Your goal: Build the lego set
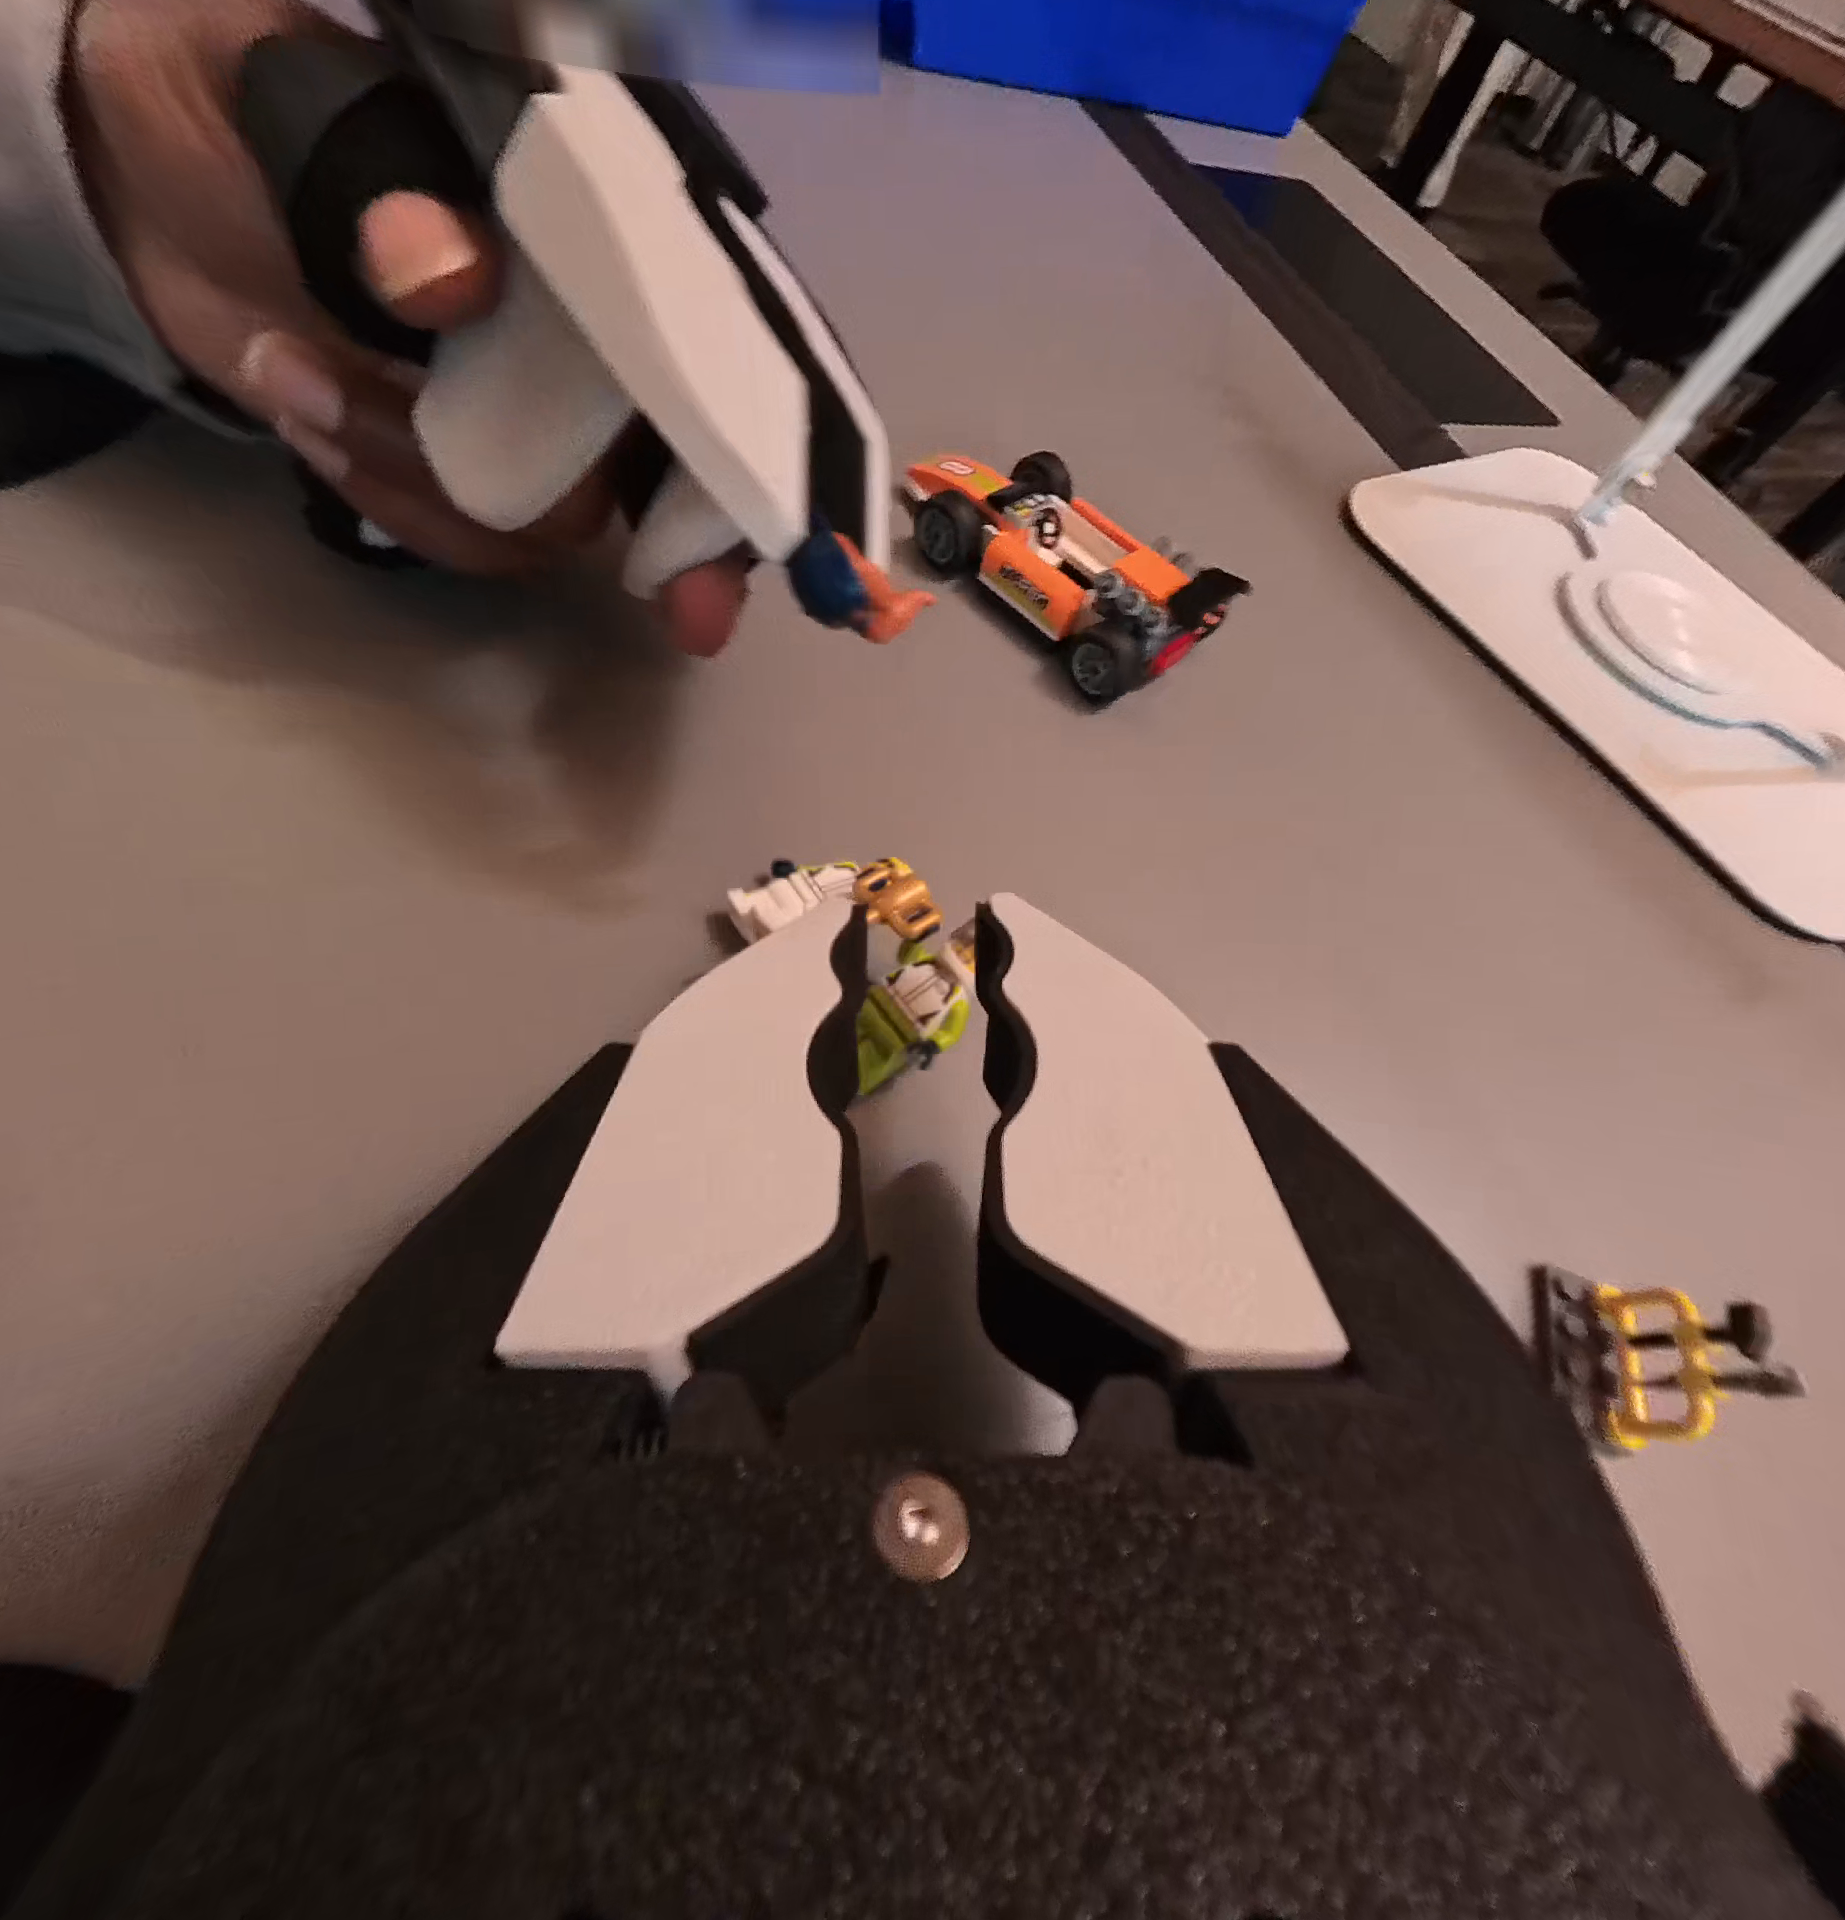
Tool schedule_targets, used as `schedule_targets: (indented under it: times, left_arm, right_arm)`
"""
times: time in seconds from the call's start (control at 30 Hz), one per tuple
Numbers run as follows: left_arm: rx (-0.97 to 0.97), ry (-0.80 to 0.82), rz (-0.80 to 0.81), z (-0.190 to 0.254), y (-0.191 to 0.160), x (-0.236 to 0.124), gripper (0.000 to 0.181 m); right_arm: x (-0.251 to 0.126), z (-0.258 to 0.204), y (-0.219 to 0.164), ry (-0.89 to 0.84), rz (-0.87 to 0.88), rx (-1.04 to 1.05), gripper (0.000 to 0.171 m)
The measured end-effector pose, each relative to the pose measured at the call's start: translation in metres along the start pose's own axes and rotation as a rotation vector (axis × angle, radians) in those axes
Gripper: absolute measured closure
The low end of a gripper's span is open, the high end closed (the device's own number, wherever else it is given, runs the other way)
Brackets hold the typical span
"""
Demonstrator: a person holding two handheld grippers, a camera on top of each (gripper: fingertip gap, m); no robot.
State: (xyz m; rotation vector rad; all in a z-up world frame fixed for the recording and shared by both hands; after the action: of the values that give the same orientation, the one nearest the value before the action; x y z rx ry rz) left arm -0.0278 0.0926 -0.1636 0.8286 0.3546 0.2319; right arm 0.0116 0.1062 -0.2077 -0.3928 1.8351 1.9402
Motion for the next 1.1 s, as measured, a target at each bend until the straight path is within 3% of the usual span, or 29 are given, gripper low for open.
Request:
schedule_targets:
  times: [0.27,0.47,0.73,0.97,1.1]
  left_arm:
    - [-0.01,0.027,-0.028,-0.006,-0.005,0.002,0.17]
    - [-0.073,-0.007,-0.052,-0.003,-0.008,0.002,0.17]
    - [-0.415,-0.261,0.064,0.015,0.009,-0.006,0.17]
    - [-0.453,-0.284,0.123,0.021,0.014,-0.002,0.17]
    - [-0.475,-0.306,0.112,0.026,0.01,0.002,0.17]
  right_arm:
    - [0.009,-0.02,-0.008,0.056,-0.114,-0.129,0.148]
    - [-0.004,-0.014,0.008,0.064,0.003,-0.056,0.147]
    - [-0.014,-0.016,0.055,-0.103,0.159,-0.148,0.147]
    - [-0.016,-0.017,0.072,-0.205,0.202,-0.125,0.145]
    - [-0.016,-0.016,0.072,-0.249,0.189,-0.168,0.153]
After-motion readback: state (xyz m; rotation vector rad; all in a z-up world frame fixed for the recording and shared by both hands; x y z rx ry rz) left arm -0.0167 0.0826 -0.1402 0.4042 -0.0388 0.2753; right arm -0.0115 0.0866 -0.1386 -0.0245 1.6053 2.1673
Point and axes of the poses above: each gripper's, where its closed fingertips meet, x out along the fingers, y out of its top, z = x × y across the jaws, the point moved 1 cm from there along -x, back along the fingers, and after that the axes turned 14 degrees about y, right-handed, at the moved point
